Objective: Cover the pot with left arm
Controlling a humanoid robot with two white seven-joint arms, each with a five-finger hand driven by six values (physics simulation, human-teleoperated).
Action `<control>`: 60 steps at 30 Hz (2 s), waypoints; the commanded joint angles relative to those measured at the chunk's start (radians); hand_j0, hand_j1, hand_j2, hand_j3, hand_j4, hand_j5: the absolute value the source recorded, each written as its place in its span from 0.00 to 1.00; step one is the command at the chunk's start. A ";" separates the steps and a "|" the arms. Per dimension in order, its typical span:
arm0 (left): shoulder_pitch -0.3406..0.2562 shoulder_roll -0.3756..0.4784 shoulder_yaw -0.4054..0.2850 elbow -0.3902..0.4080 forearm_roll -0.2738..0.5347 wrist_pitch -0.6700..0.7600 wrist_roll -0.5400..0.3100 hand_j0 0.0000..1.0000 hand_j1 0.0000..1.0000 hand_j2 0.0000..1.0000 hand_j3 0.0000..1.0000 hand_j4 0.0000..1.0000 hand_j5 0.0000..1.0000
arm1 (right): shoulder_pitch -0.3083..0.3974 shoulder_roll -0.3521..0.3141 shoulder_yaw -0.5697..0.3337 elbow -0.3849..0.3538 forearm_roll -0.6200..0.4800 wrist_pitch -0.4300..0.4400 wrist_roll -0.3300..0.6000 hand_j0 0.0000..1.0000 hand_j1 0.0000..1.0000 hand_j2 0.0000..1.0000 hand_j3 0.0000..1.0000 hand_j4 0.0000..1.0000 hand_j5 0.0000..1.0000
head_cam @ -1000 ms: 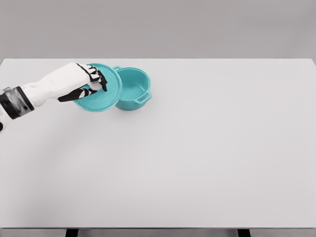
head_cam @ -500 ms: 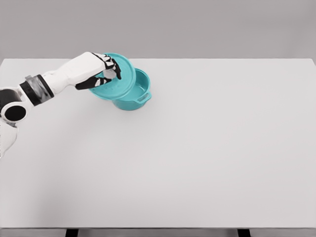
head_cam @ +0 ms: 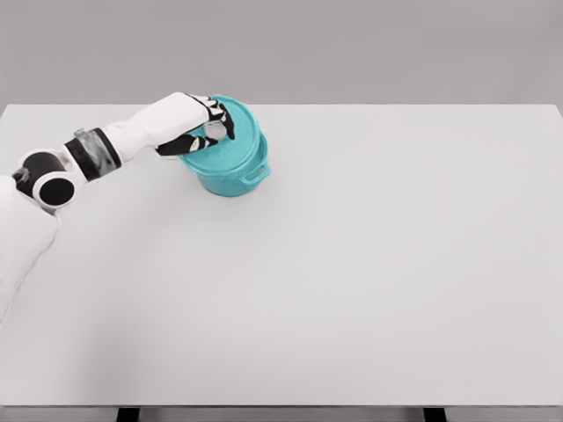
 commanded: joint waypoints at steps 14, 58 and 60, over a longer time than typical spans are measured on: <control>-0.052 -0.079 -0.016 0.128 -0.009 0.002 0.000 0.47 0.47 0.47 0.47 0.47 0.47 | 0.000 0.000 0.000 -0.001 0.000 0.000 0.000 1.00 1.00 1.00 1.00 1.00 1.00; -0.048 -0.094 -0.017 0.174 -0.022 0.002 0.000 0.59 0.59 0.59 0.59 0.59 0.59 | 0.000 0.000 0.000 -0.001 0.000 0.000 0.000 1.00 1.00 1.00 1.00 1.00 1.00; -0.048 -0.094 -0.017 0.183 -0.022 0.002 0.000 0.59 0.59 0.59 0.59 0.59 0.59 | 0.000 0.000 0.000 0.001 0.000 0.000 0.000 1.00 1.00 1.00 1.00 1.00 1.00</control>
